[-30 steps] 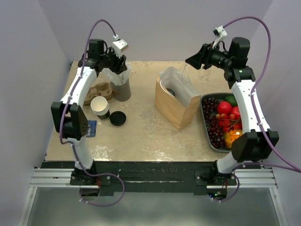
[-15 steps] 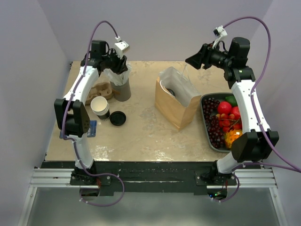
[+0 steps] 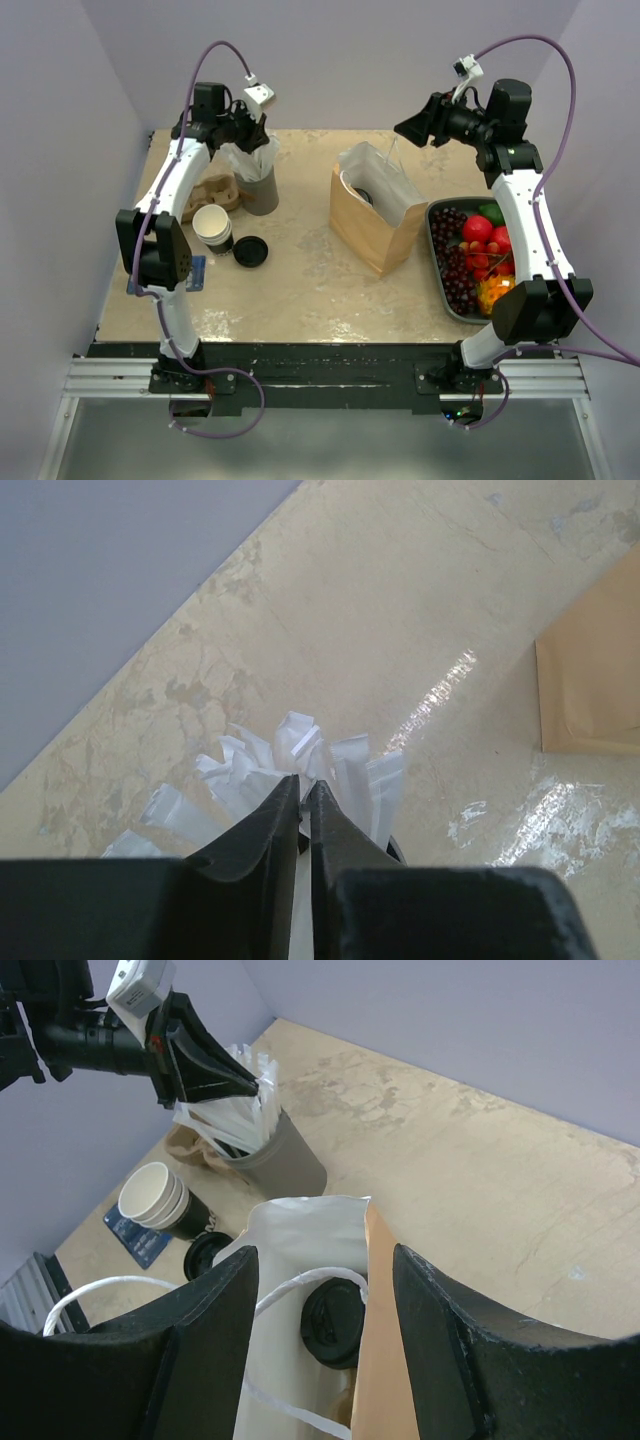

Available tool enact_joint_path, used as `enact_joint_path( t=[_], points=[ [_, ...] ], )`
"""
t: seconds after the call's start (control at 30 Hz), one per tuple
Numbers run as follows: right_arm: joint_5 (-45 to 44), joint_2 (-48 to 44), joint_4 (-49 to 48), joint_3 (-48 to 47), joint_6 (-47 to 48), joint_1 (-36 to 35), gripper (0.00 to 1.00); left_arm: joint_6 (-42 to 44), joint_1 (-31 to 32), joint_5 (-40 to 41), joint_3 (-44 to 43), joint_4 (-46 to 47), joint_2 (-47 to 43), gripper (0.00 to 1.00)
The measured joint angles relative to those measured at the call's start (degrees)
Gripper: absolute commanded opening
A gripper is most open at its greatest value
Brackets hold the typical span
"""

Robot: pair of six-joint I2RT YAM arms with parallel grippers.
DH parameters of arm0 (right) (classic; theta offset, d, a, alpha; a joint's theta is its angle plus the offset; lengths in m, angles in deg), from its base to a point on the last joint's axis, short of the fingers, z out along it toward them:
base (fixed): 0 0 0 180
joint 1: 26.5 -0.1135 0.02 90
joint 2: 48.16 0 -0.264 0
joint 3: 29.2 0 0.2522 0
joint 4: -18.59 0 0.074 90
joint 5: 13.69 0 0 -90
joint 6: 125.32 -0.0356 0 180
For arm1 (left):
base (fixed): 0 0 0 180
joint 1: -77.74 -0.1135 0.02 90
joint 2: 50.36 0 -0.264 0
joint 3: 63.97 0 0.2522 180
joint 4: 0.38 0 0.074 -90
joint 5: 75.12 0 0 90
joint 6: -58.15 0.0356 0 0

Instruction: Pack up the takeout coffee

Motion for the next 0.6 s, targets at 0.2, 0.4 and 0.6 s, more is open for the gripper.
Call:
enact_joint_path(
  t=[0.2, 0.4, 0.6],
  points=[
    [0.0, 0.2, -0.2, -0.02, 0.0, 0.0, 0.6, 0.46, 0.0, 0.13, -0.61, -1.05, -0.22, 0.06],
    [0.0, 0.48, -0.2, -0.02, 0.02, 0.0, 0.6, 0.9, 0.0, 0.81, -4.92, -3.06, -2.16, 0.06],
    [0.02, 0.52, -0.24, -0.02, 0.0, 0.0, 0.6, 0.92, 0.0, 0.79, -7.91, -3.1, -7.41, 0.03]
  ],
)
